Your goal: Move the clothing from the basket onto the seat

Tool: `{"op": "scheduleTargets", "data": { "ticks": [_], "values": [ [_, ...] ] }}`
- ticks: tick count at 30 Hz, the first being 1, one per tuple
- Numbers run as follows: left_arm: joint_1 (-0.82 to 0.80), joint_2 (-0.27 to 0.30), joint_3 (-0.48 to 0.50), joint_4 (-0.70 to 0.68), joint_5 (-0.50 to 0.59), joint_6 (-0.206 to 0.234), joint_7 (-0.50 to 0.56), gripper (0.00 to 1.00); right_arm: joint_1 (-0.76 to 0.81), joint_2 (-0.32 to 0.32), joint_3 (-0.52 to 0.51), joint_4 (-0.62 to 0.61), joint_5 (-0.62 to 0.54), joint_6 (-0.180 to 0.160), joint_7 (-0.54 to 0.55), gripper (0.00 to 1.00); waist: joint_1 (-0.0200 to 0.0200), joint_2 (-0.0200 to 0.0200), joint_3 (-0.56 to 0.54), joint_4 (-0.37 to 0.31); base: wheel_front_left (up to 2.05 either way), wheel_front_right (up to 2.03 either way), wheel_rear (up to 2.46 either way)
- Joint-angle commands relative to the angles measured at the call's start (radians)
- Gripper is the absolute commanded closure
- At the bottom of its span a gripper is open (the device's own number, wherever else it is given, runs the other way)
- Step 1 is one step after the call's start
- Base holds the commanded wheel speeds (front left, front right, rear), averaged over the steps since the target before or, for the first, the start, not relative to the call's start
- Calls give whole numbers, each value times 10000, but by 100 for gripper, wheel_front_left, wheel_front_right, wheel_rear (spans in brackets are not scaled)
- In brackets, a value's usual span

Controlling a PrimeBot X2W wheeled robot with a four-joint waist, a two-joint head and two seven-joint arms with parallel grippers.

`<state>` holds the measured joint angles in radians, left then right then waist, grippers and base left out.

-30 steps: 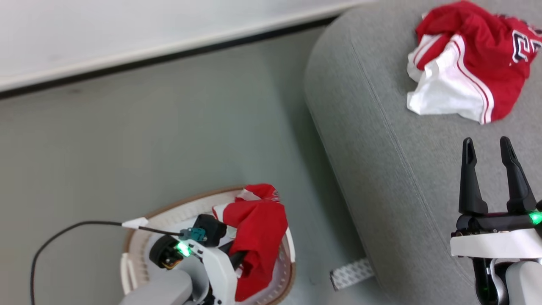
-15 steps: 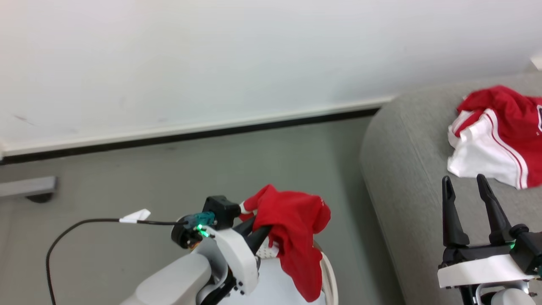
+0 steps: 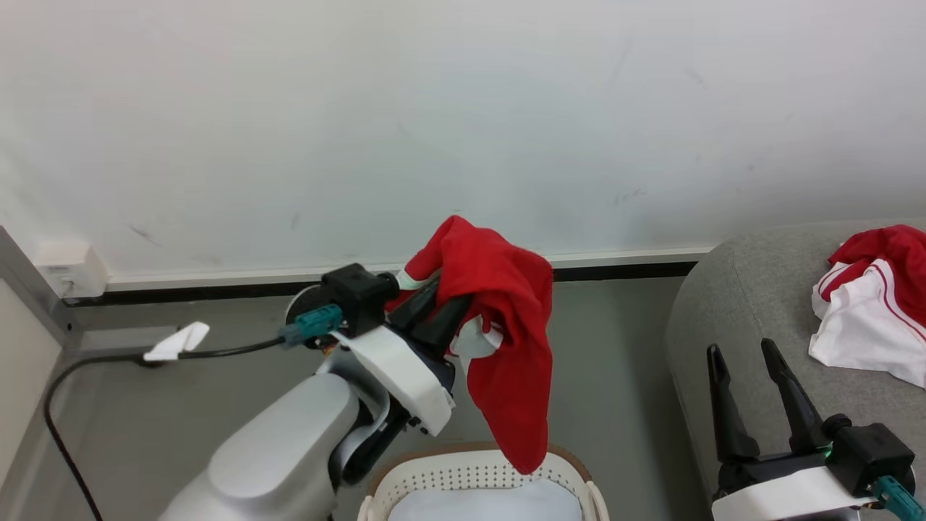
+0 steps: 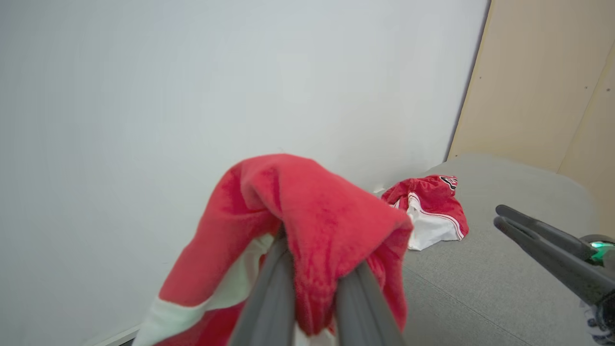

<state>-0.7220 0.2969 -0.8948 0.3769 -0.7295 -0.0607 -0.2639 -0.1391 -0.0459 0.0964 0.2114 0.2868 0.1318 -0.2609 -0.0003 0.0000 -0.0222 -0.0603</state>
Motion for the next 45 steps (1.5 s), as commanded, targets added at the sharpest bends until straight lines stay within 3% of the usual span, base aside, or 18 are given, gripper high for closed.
{"op": "scheduleTargets", "data": {
  "ticks": [1, 10, 22, 29, 37, 45],
  "values": [
    [-90, 67, 137, -124, 192, 55, -5, 100, 111, -43, 37, 20, 58, -23, -22, 0, 3, 0, -40, 32, 0, 0, 0],
    [237, 187, 1074, -929, 492, 378, -4, 100, 179, -38, 349, 35, 183, -23, -22, 0, 3, 0, -140, 0, 0, 0, 0],
    [540, 1, 1400, -848, 769, 250, -5, 100, 71, -36, 823, 76, -64, -23, -21, 0, 3, 0, -108, -46, 0, 0, 0],
    [597, -143, 1449, -759, 886, 113, -5, 100, -286, -193, 2551, -14, 19, -23, -21, 0, 3, 0, -80, 33, 0, 0, 0],
    [686, -650, 1114, -669, 1024, -71, -5, 100, -1195, -267, 4072, 854, 182, -23, -22, 0, 3, 0, -152, 545, 0, 0, 0],
    [844, -1227, 352, -597, 1115, -297, 62, 100, -1978, -130, 4078, 2705, 26, -24, -21, 0, 3, 0, -283, 1407, 0, 0, 0]
  ]
}}
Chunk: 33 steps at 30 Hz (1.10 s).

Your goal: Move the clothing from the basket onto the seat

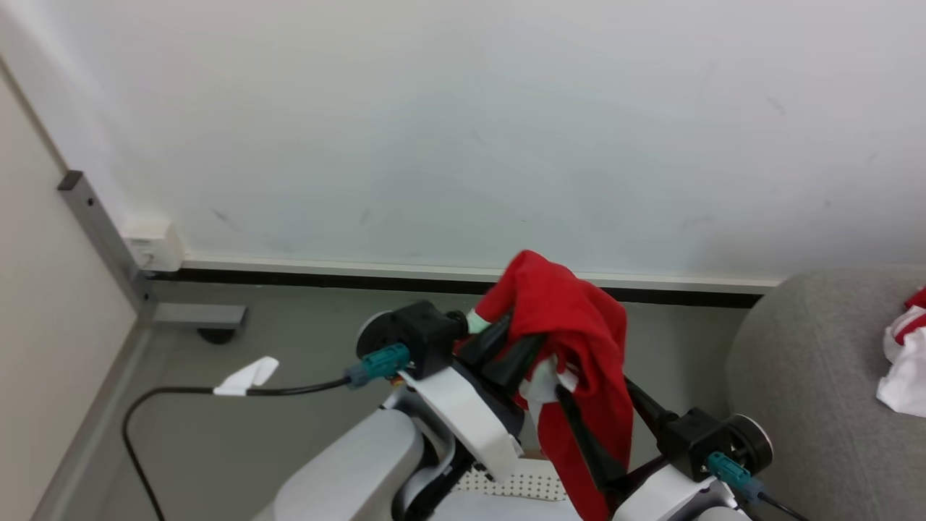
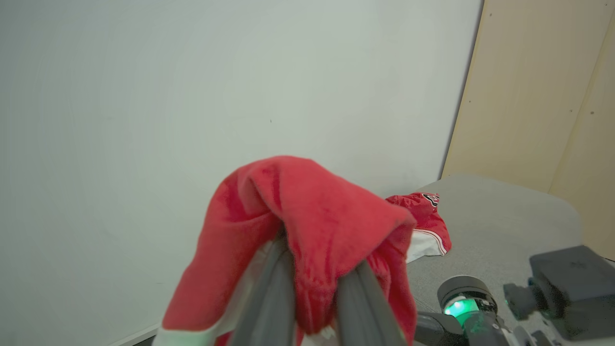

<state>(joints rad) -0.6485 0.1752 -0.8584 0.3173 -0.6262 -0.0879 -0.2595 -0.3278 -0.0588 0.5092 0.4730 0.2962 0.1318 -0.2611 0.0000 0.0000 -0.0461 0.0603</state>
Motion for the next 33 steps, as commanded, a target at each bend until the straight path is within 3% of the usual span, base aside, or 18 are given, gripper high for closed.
{"op": "scheduleTargets", "data": {
  "ticks": [1, 10, 12, 33],
  "values": [
    [124, -55, -98, 5, 85, -55, 18, 100, -142, 11, -103, 313, -97, -23, -19, 0, 0, 0, -54, 295, 0, 0, 0],
    [177, -169, -471, -80, -56, -171, 92, 100, -432, 96, -507, 1209, -261, -23, -19, 0, 0, 0, -91, 839, 0, 0, 0],
    [178, -149, -488, -88, -78, -156, 105, 100, -445, 98, -509, 1197, -161, -23, -19, 100, 0, 0, -97, 868, 0, 0, 0],
    [287, 145, -356, 143, -172, 80, 47, 100, -179, 97, -693, 508, 539, -23, -20, 100, 0, 0, 25, 434, 0, 0, 0]
  ]
}}
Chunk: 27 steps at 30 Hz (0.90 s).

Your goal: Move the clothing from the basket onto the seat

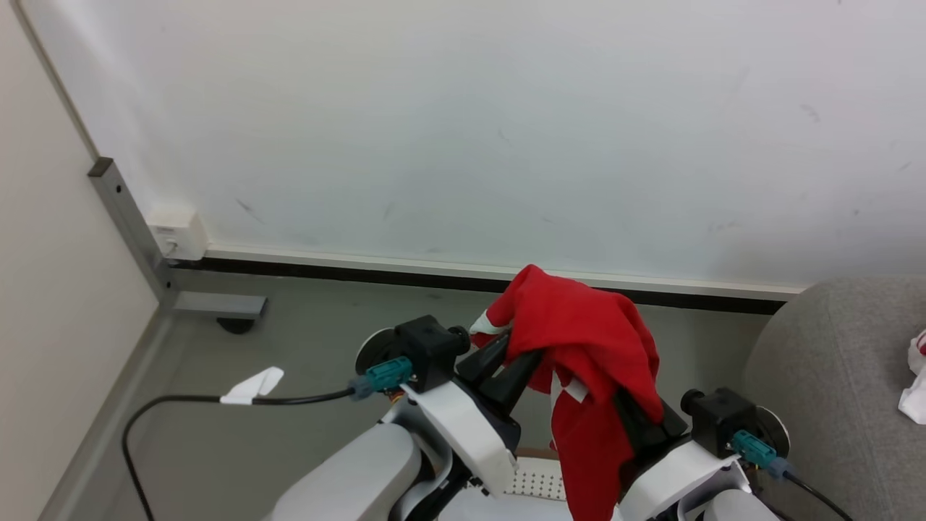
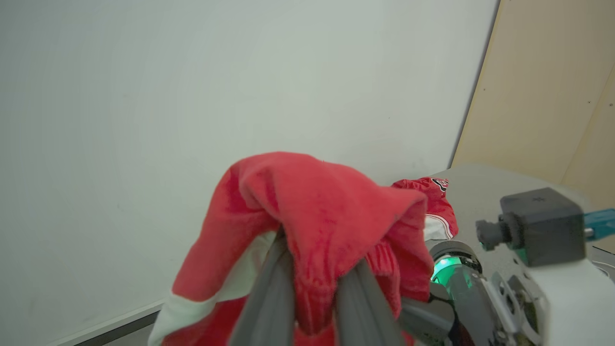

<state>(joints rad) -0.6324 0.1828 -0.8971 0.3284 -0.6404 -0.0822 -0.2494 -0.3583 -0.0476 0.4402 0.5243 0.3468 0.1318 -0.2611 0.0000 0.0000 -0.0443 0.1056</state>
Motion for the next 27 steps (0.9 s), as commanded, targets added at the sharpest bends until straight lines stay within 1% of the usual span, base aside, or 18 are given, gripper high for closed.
{"op": "scheduleTargets", "data": {
  "ticks": [1, 4, 9, 10, 11, 12, 13, 21, 27],
  "values": [
    [159, 81, 24, 50, -38, 28, -59, 100, 156, -14, -62, -59, 54, -23, -20, 100, 0, 0, 19, -68, 0, 0, 0],
    [246, 174, 62, 52, -63, 65, -55, 100, 162, -16, -205, -165, 18, -23, -20, 100, 0, 0, 57, -263, 0, 0, 0],
    [436, 327, 67, 38, -106, 64, -66, 100, 169, -22, -557, -418, 272, -23, -20, 100, 0, 0, 128, -645, 0, 0, 0],
    [467, 334, 64, 29, -112, 75, -72, 96, 152, -23, -630, -480, 306, -24, -20, 100, 0, 0, 149, -735, 0, 0, 0],
    [495, 328, 63, 16, -126, 74, -78, 62, 140, -20, -727, -547, 347, -24, -20, 100, 0, 0, 166, -827, 0, 0, 0],
    [530, 316, 65, 6, -127, 78, -86, 4, 144, -23, -825, -606, 394, -23, -20, 100, 0, 0, 181, -925, 0, 0, 0],
    [555, 306, 54, -6, -131, 80, -93, 0, 145, -23, -917, -667, 411, -23, -21, 100, 0, 0, 202, -1029, 0, 0, 0],
    [890, 383, -68, -175, 3, -11, -141, 0, 125, -90, -1881, -1149, 118, -23, -21, 100, 0, 0, 345, -2114, 0, 0, 0],
    [1075, 392, 72, -325, 199, 66, -147, 0, 297, -398, -2614, -1489, -307, -23, -21, 100, 0, 0, 462, -3080, 0, 0, 0]
  ]
}}
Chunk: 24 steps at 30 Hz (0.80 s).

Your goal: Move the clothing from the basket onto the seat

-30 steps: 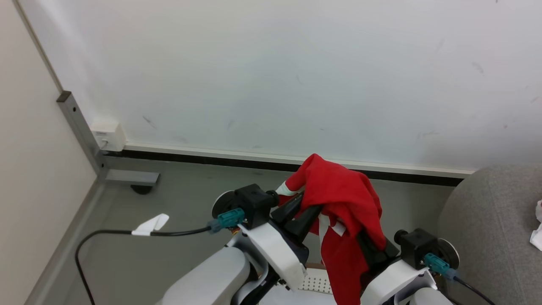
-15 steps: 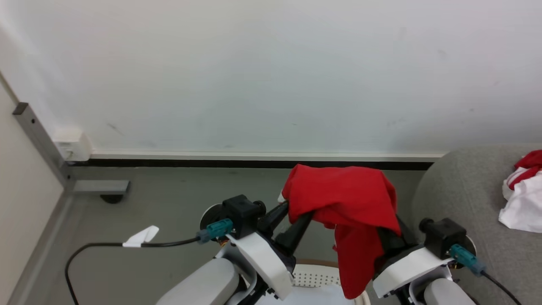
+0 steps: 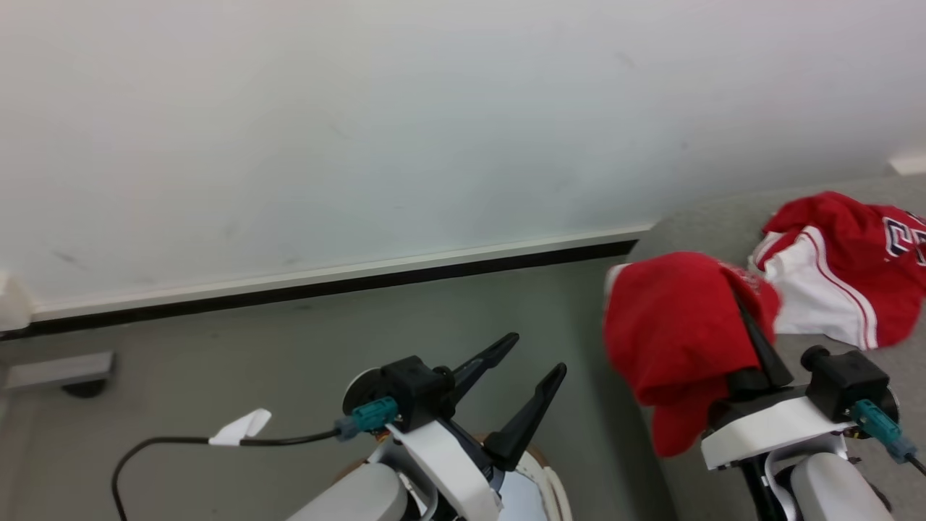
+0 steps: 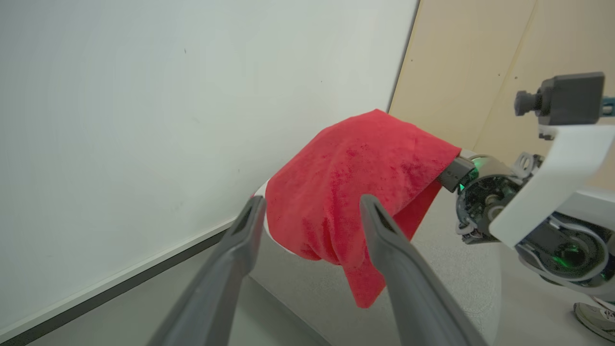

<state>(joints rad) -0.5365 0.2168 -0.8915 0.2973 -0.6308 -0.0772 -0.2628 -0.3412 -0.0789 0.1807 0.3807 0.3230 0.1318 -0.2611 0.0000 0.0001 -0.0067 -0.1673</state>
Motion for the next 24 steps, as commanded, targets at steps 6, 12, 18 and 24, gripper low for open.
{"op": "scheduleTargets", "data": {
  "ticks": [6, 12, 18, 24],
  "values": [
    [257, 125, 387, -344, 529, 112, -10, 0, 293, -104, -467, -467, -56, -23, -21, 100, 0, -1, 313, -1458, 0, 0, 0],
    [398, 188, 744, -582, 1119, 121, -13, 0, 505, -18, -572, -932, -214, -23, -21, 100, 0, -1, 673, -2467, 0, 0, 0],
    [569, 222, 1086, -734, 1612, 13, -14, 0, 698, 89, -569, -1243, -340, -23, -21, 100, 0, -1, 1017, -3159, 0, 0, 0],
    [649, 157, 1299, -718, 1861, -146, -15, 0, 824, 205, -688, -1472, -360, -23, -21, 100, 0, -1, 1232, -3407, 0, 0, 0]
  ]
}}
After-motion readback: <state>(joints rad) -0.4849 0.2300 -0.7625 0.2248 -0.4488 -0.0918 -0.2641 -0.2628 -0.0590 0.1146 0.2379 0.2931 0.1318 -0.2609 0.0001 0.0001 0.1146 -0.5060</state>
